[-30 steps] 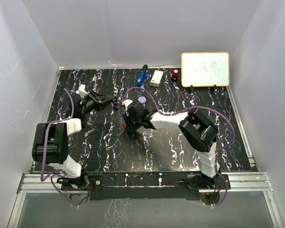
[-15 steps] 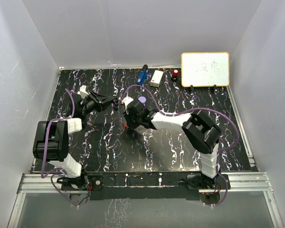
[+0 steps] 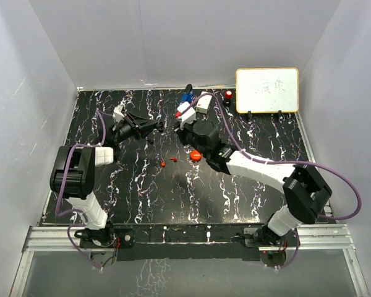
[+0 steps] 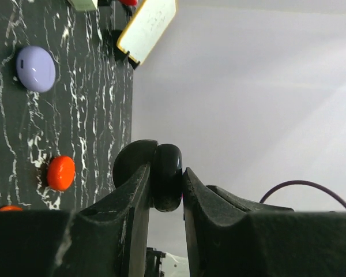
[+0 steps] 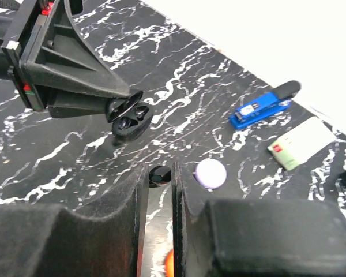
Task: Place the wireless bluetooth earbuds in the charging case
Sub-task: Pick up the earbud from the center of the board, then place the earbud in the charging case.
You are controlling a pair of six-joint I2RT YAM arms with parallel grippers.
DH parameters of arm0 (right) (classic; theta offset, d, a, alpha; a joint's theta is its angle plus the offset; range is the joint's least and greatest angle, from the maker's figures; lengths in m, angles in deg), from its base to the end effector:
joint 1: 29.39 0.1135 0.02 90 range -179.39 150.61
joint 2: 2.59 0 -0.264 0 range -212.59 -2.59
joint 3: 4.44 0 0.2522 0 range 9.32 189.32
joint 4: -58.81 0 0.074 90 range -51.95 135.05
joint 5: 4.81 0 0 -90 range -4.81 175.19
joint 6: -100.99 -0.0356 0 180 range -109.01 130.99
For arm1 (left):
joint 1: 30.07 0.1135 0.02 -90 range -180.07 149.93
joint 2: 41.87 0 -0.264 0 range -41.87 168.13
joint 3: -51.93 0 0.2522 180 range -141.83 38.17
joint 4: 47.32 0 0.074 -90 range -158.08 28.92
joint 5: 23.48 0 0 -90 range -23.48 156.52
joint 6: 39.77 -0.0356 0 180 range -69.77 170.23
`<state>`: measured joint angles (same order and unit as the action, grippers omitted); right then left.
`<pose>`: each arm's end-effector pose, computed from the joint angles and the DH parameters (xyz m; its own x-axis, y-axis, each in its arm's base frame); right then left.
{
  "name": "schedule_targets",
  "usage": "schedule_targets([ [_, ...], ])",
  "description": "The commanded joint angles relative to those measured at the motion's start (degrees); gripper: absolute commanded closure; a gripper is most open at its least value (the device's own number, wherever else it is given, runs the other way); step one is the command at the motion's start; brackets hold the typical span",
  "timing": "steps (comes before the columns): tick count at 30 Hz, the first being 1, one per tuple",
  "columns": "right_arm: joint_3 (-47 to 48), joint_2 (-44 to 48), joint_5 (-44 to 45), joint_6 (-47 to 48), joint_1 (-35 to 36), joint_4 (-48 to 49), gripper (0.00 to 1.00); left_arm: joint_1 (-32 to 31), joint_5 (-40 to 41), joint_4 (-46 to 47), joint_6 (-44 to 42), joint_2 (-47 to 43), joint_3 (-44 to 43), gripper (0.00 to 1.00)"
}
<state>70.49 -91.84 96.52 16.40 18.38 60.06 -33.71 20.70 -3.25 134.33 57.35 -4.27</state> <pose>0.2518 0.2670 0.2905 -0.0950 -0.2422 -0.9656 -0.6091 0.7814 -0.1361 0.3432 -0.0474 0.2038 -0.7539 -0.6467 -0.1158 0.0963 0.0657 -0.9932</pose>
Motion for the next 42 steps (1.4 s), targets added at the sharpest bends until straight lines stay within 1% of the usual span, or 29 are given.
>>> schedule_targets([
  [1, -4.9, 3.3, -0.1, 7.4, -2.1, 14.7, 0.97, -2.2, -3.4, 7.1, 7.2, 2.4, -3.1, 1.00],
  [3, -6.2, 3.9, -1.0, 9.0, -3.1, 17.1, 1.00, -3.1, -3.8, 7.8, 8.5, 3.1, -4.1, 1.00],
  [5, -6.8, 4.2, -2.3, 10.3, -4.4, 18.8, 1.00, -4.0, -4.2, 7.8, 9.3, 3.6, -4.8, 1.00],
  [8, -8.0, 4.0, -6.0, 11.6, -6.1, 21.9, 1.00, -5.3, -4.9, 4.1, 9.3, 3.9, -6.3, 1.00],
  [12, -9.0, 3.6, -9.5, 13.9, -7.0, 25.4, 1.00, -6.5, -5.7, -4.2, 6.8, 4.1, -9.3, 1.00],
  [15, -8.9, 2.8, -12.4, 16.4, -7.1, 26.6, 1.00, -7.1, -5.7, -6.4, 6.6, 4.1, -10.2, 1.00],
  [19, -10.0, 2.5, -16.4, 20.1, -7.1, 29.6, 1.00, -7.6, -5.1, -12.1, 4.1, 3.6, -11.5, 1.00],
  [22, -10.3, 2.1, -18.3, 22.9, -7.1, 30.4, 1.00, -7.6, -5.2, -13.0, 3.6, 3.5, -11.8, 1.00],
  [29, -11.2, 0.8, -20.4, 28.6, -7.1, 33.0, 1.00, -7.9, -5.4, -14.0, 3.6, 3.3, -12.3, 1.00],
  [42, -8.4, -2.0, -21.0, 32.0, -7.1, 31.0, 1.00, -8.3, -4.8, -19.1, 2.5, 2.6, -15.0, 1.00],
])
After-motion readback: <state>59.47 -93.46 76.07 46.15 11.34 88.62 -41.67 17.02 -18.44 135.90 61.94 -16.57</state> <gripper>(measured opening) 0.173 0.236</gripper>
